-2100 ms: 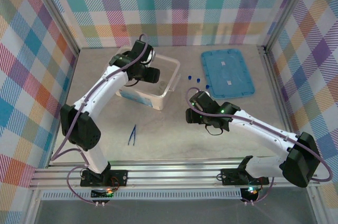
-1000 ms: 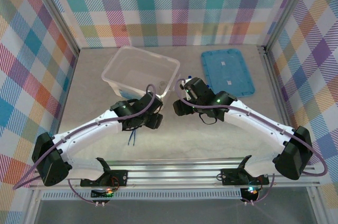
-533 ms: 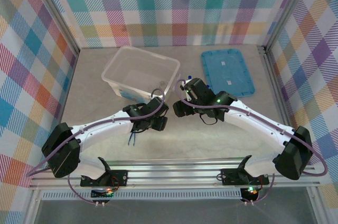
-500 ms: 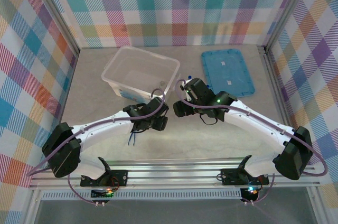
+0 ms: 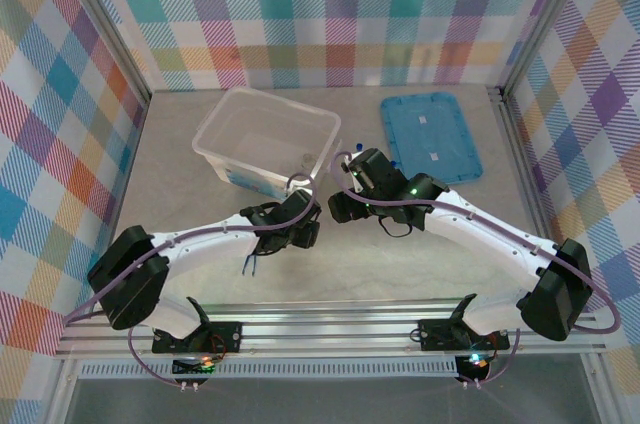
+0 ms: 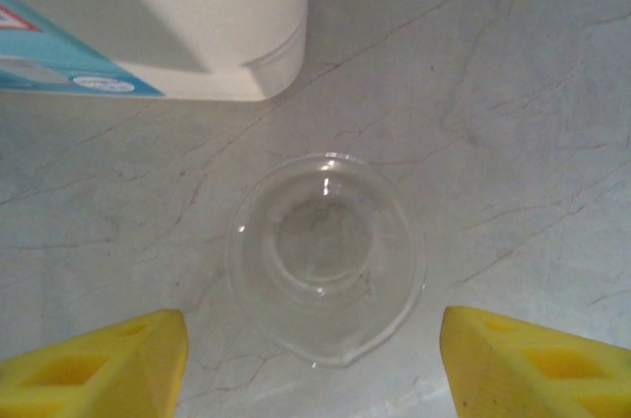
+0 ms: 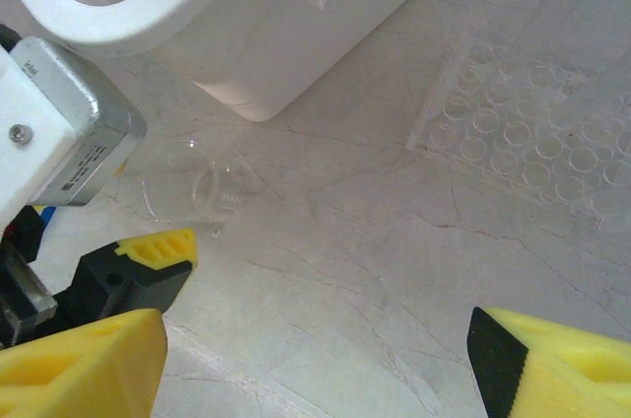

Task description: Organize the chemistry lab equipment

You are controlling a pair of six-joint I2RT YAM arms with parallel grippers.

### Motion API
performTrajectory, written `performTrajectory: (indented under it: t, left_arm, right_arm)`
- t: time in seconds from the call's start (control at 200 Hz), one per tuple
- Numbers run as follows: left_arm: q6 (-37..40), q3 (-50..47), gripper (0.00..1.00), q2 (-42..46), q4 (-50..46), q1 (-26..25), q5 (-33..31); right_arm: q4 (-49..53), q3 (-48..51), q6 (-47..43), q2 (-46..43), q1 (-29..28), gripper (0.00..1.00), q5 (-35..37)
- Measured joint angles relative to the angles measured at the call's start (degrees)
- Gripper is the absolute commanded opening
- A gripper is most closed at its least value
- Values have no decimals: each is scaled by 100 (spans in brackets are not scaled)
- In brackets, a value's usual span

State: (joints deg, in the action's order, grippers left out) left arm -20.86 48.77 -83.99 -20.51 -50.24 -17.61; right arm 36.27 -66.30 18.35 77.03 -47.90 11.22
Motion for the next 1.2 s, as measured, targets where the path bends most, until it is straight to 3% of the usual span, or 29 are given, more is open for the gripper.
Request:
performTrajectory:
  t: [0.615,1.2]
  left_arm:
    - [-39,0,67,-437,586,0,-181]
    - [-37,0,48,-490,715,0,-264]
  right_arm:
    - [-17,214,28,-140,0,81,0]
    - [-17,214,46,-168,0,81,2]
